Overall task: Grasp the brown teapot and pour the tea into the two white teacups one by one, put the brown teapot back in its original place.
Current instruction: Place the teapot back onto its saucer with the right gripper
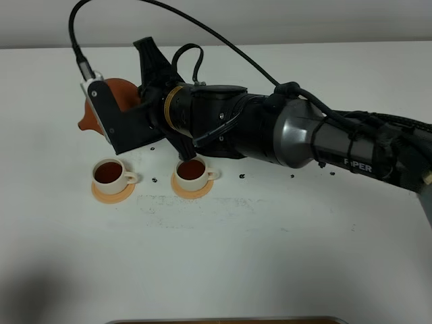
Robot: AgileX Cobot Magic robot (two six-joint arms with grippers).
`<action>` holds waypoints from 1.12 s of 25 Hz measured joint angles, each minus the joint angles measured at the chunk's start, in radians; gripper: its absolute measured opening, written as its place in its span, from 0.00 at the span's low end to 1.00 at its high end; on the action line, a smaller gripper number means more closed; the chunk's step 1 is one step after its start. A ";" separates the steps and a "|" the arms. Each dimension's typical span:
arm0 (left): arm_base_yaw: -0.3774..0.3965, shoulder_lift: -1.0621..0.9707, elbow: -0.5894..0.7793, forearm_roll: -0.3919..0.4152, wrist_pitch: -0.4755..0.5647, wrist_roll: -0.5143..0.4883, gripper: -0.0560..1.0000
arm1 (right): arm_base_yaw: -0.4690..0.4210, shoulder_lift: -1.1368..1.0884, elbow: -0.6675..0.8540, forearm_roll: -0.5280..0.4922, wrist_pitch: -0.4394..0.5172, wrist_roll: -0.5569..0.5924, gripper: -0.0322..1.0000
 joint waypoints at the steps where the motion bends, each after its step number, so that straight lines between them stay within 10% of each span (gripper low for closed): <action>1: 0.000 0.000 0.000 0.000 0.000 0.000 0.46 | 0.001 -0.012 0.000 0.078 0.001 0.001 0.14; 11: 0.000 0.000 0.000 0.000 0.000 0.000 0.46 | 0.076 -0.082 -0.002 0.896 0.189 0.009 0.14; 28: 0.000 0.000 0.000 0.000 -0.001 0.000 0.46 | 0.092 0.090 -0.021 1.108 0.302 0.145 0.14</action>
